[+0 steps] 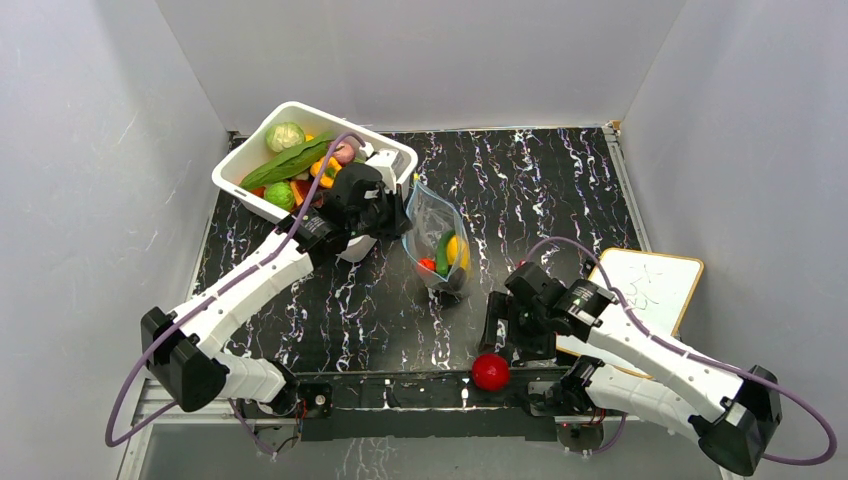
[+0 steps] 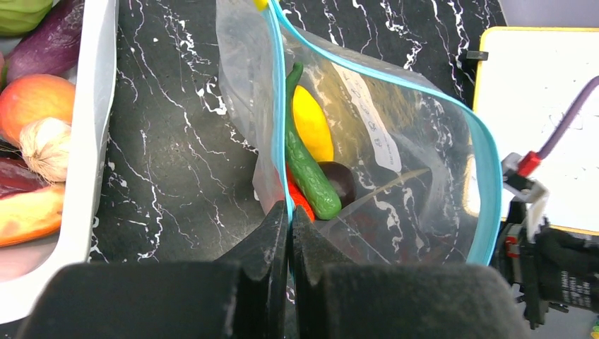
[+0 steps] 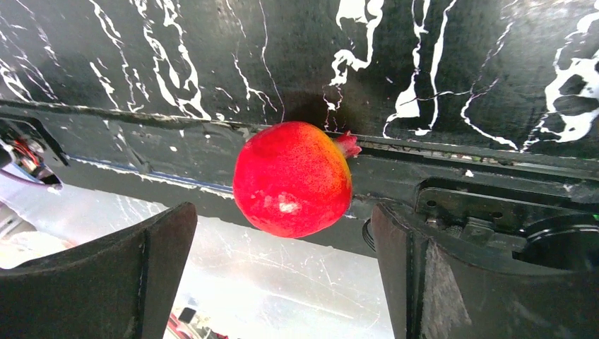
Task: Place the food in the zip-top bag and seal the zipper
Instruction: Pick up the fake fruit from the center of the board.
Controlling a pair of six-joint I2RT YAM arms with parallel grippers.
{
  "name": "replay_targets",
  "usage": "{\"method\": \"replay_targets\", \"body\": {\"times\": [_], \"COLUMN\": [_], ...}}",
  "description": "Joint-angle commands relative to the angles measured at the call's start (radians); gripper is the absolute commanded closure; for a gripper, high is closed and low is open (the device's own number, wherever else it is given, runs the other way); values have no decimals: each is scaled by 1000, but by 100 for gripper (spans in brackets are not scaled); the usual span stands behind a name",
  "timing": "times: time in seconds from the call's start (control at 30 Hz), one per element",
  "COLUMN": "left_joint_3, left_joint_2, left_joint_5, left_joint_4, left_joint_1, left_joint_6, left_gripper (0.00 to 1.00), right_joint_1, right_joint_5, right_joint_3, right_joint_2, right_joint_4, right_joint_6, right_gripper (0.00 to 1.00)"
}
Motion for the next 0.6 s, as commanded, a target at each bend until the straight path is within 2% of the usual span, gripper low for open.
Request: {"method": "replay_targets", "body": {"times": [0.0,0.37,0.57], "left_joint_3": [15,5,0], "left_joint_2": [-57,-70,-81], "left_joint_5": [-21,-14,-1], "left_joint_4": [25,27,40], "left_joint_1": [-1,-2,-2], "left_joint_6": [14,26,26], "left_gripper": [100,100,100], "right_joint_1": [19,54,71], "right_joint_5": [-89,-98,-113], "right_joint_3": [-48,-113,-134], "right_joint_2": [16,60,95], "right_joint_4": [103,185,234], "right_joint_6": [6,6,8], "right_gripper": [7,7,12]}}
